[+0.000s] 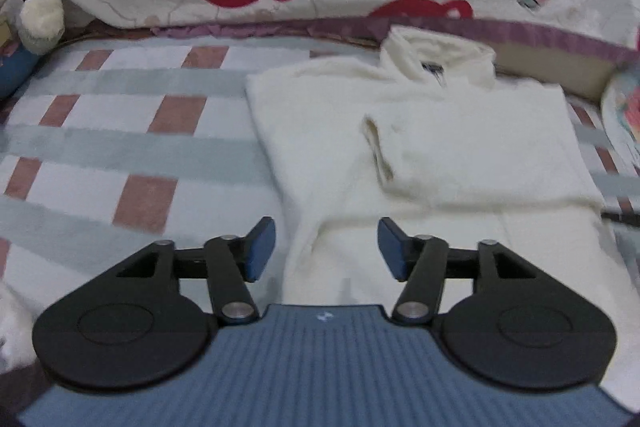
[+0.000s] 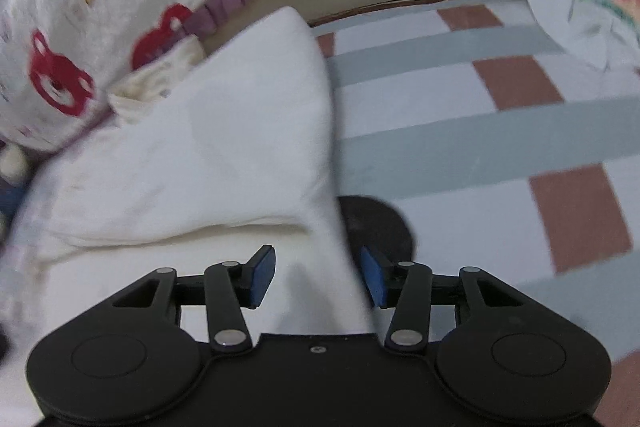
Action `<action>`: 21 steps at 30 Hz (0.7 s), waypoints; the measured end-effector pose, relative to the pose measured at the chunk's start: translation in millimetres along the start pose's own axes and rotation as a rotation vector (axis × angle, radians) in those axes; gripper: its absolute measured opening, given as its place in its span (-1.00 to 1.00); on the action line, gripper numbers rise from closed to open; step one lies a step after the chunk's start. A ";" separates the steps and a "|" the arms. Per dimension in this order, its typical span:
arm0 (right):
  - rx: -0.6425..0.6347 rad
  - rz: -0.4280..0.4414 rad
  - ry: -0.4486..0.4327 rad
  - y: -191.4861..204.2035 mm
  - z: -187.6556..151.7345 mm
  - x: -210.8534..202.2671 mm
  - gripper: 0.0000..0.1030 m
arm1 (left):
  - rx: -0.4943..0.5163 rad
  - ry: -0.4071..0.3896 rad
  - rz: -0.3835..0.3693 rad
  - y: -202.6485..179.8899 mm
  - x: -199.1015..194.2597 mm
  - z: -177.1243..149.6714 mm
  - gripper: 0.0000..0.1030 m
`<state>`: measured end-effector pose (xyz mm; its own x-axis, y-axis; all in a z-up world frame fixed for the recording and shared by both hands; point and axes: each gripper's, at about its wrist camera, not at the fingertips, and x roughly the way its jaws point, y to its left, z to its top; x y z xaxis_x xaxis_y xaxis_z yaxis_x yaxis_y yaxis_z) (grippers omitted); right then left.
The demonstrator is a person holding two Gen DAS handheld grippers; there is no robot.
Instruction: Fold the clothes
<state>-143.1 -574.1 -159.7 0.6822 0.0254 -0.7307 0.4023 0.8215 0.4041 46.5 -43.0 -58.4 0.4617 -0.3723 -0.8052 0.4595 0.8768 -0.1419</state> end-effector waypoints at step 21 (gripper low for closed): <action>0.145 0.139 0.160 -35.4 -93.2 -124.0 0.08 | -0.186 0.376 -0.223 26.9 23.3 -88.0 0.47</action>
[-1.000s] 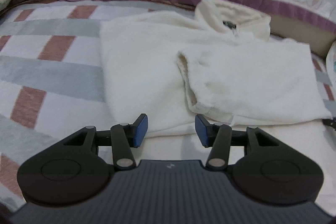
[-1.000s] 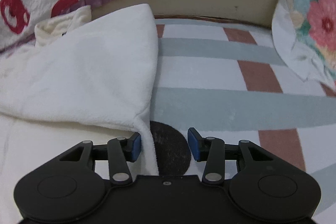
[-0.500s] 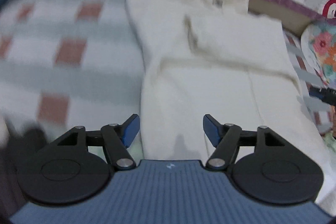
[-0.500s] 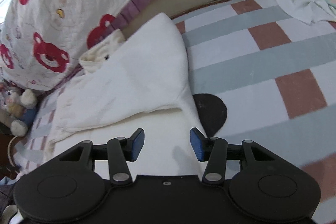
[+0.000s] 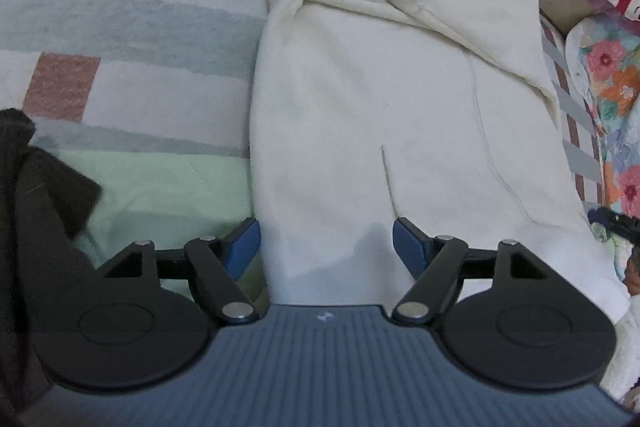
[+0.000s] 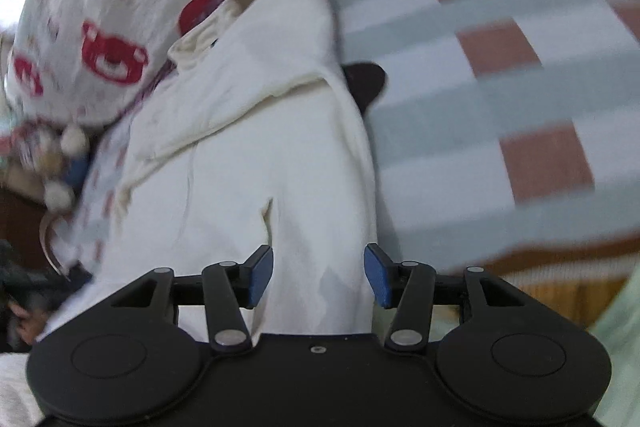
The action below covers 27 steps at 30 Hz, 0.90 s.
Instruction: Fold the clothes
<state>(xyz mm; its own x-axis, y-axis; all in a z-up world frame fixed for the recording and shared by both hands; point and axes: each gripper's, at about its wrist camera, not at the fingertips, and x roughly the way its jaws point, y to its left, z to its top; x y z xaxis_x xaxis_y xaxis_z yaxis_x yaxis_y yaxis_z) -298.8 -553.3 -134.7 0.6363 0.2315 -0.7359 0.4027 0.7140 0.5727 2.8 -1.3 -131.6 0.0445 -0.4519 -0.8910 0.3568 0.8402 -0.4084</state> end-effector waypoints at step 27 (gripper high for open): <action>0.043 0.294 -0.160 41.0 27.4 9.6 -0.77 | 0.055 -0.120 -0.108 -30.0 -13.4 19.6 -0.85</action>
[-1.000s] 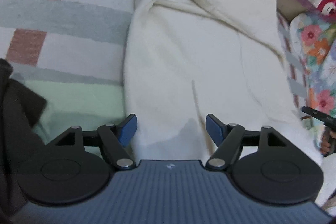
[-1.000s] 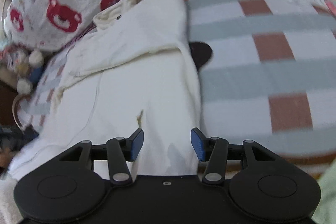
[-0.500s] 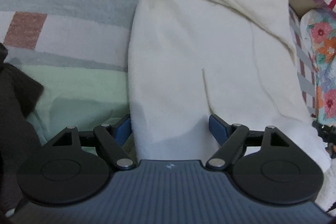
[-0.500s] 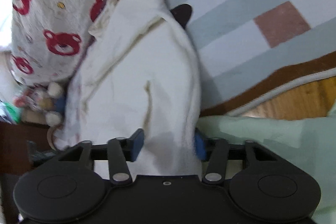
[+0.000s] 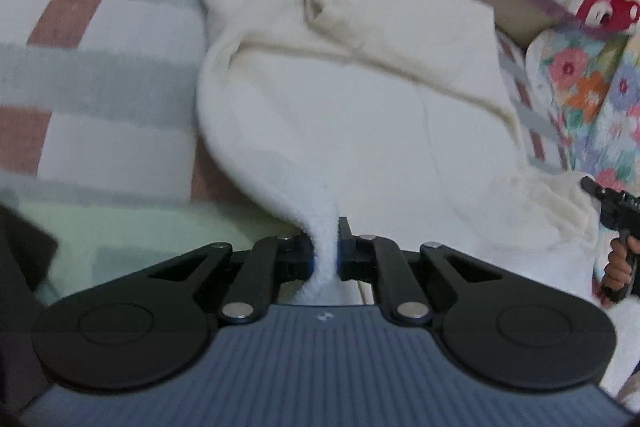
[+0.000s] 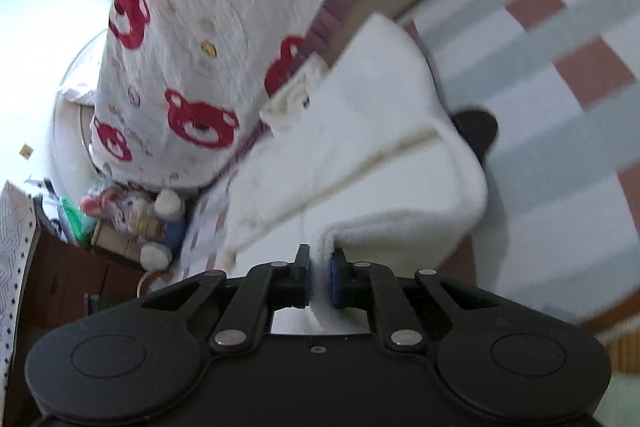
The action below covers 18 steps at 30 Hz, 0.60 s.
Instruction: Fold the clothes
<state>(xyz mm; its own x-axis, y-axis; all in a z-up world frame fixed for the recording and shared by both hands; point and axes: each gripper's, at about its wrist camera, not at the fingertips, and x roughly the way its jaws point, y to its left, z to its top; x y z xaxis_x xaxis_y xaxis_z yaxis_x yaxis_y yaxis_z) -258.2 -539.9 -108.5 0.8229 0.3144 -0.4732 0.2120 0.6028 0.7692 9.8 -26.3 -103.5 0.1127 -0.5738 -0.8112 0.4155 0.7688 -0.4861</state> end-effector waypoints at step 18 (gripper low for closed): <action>-0.352 -0.290 -0.157 78.1 164.4 100.3 -0.67 | -0.270 -0.433 0.047 44.3 26.1 97.9 -0.80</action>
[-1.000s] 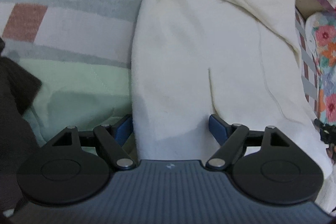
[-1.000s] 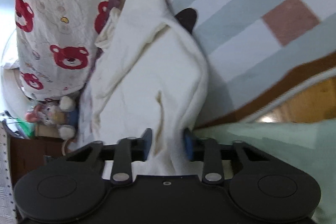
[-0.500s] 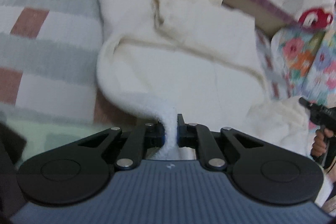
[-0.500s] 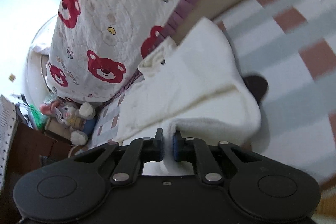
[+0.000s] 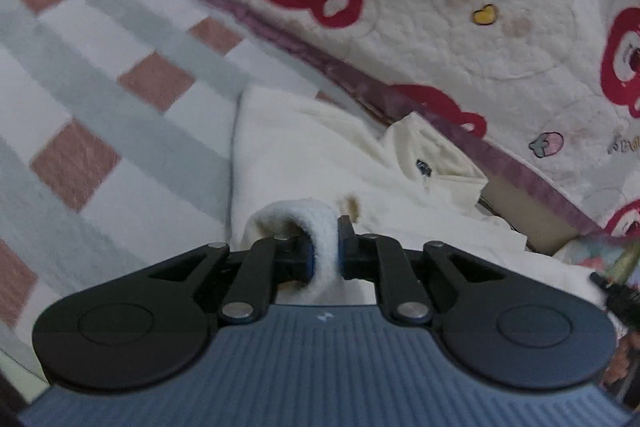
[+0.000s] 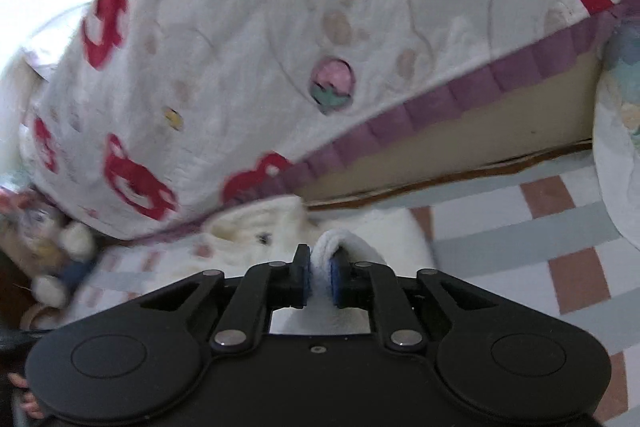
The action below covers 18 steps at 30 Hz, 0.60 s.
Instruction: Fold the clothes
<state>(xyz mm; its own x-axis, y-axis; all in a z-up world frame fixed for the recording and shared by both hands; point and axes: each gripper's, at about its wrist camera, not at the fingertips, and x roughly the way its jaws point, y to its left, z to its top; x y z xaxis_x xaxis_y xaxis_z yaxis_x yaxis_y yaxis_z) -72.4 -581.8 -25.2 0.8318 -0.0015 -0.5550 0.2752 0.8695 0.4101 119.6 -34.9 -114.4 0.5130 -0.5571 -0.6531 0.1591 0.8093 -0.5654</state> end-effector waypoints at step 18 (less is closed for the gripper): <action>-0.124 -0.033 0.114 -6.4 -74.5 -8.7 -0.31 | 0.051 0.233 -0.033 12.1 -0.2 -36.2 0.05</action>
<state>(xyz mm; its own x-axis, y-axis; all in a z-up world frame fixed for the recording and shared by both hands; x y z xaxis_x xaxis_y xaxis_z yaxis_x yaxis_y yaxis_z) -117.3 -550.6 -76.9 0.7611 0.0187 -0.6484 0.2345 0.9240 0.3019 90.8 -31.7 -139.4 0.2993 -0.6067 -0.7365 0.2181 0.7949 -0.5662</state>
